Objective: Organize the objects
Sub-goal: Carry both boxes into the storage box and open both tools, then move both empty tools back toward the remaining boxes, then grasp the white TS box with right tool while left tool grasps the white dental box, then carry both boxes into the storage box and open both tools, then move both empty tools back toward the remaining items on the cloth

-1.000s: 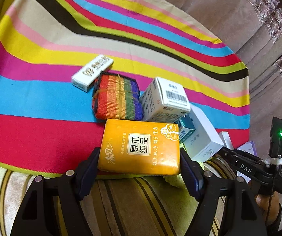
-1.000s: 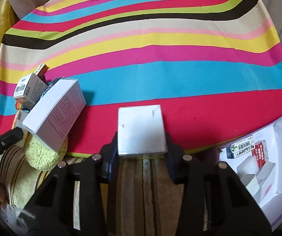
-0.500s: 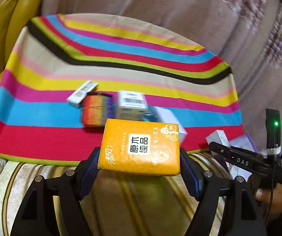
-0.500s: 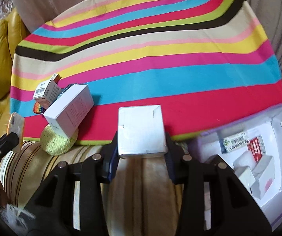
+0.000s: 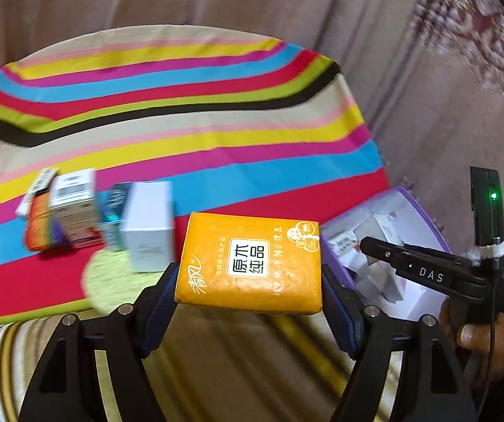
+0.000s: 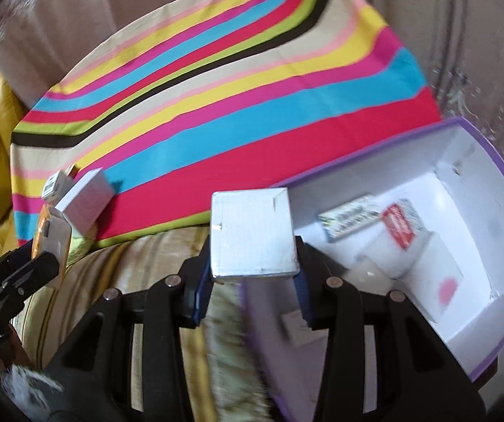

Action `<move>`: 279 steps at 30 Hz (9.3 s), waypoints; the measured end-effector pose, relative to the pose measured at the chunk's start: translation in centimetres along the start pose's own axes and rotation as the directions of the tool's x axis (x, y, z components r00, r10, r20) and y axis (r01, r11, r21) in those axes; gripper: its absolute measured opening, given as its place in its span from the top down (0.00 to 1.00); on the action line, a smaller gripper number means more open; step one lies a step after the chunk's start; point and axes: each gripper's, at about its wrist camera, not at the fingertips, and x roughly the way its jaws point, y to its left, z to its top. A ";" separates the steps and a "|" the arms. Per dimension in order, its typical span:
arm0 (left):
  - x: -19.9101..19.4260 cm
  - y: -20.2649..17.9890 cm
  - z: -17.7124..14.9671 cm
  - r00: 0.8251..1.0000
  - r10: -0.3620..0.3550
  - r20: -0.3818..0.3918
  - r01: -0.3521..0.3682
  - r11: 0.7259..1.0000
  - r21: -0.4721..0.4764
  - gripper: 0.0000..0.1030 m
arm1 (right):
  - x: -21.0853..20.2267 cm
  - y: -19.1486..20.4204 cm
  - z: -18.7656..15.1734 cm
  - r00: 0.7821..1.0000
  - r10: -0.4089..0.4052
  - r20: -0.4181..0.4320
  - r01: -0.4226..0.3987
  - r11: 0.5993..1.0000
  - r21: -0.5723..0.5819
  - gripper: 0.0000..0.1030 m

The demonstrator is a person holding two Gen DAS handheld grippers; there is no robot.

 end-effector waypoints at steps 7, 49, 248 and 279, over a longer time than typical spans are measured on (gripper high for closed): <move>2.8 -5.1 0.7 0.996 -0.072 -0.053 0.077 0.992 0.095 0.26 | -0.6 -3.5 -0.3 0.998 -0.059 0.017 0.057 0.996 0.061 0.57; -3.9 -8.4 1.0 0.939 -0.035 0.343 -0.050 0.971 0.234 0.17 | -6.6 -0.4 1.7 0.914 -0.276 0.296 0.296 0.955 -0.025 0.14; 2.6 -3.7 0.2 0.957 -0.288 -0.034 0.282 0.952 -0.118 0.46 | -3.2 -1.3 -2.4 0.976 -0.214 0.047 0.211 0.975 0.069 0.29; -6.2 14.3 -4.9 0.991 0.021 0.130 0.043 0.879 -0.475 0.43 | 0.8 14.8 -2.2 1.000 0.013 0.002 -0.012 0.968 -0.249 0.29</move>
